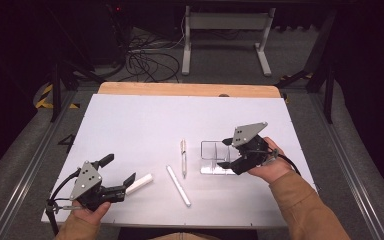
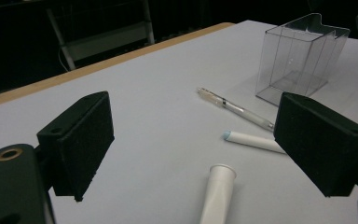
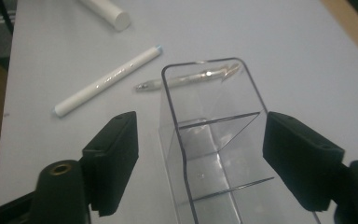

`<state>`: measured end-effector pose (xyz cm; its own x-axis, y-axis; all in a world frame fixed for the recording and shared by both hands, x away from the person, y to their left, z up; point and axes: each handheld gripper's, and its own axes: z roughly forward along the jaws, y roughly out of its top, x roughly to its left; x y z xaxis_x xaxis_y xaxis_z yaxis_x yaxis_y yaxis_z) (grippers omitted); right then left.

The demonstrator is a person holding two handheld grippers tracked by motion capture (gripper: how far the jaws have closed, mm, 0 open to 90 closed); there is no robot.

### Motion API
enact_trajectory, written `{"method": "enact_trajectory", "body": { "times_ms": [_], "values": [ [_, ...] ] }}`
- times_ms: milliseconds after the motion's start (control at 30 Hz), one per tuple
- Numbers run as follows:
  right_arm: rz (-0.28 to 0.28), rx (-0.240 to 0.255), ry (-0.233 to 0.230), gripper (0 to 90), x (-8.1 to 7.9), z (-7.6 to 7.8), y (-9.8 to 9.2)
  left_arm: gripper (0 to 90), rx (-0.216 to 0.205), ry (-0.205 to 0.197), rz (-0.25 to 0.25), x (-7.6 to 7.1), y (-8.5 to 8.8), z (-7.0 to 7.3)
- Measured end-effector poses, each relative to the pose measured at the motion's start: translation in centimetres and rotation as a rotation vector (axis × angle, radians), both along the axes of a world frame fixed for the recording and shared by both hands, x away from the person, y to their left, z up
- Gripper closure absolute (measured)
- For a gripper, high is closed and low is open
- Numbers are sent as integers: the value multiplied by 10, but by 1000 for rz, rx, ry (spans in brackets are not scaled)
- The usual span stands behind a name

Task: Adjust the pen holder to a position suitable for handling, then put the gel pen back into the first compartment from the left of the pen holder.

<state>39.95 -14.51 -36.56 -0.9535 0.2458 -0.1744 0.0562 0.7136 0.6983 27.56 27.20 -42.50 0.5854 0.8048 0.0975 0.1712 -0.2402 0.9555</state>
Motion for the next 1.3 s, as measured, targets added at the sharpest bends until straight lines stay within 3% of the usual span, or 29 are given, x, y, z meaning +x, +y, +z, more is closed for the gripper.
{"method": "enact_trajectory", "body": {
  "times_ms": [367,400,600,767,1133,1300],
  "values": [
    [-81,176,-53,120,-15,12,-2,128,-6,0,-2,2,1,1],
    [-91,215,-62,102,-19,14,-3,126,-11,4,-3,2,1,1],
    [-118,297,-81,62,-25,15,-8,122,-20,6,2,5,1,4],
    [-135,342,-99,18,-29,10,-14,120,-6,12,0,8,-2,8],
    [-181,416,-120,0,-39,3,-28,106,18,66,-5,13,-11,12],
    [-205,428,-113,0,-44,-1,-32,104,27,91,-8,16,-14,14]
  ]
}}
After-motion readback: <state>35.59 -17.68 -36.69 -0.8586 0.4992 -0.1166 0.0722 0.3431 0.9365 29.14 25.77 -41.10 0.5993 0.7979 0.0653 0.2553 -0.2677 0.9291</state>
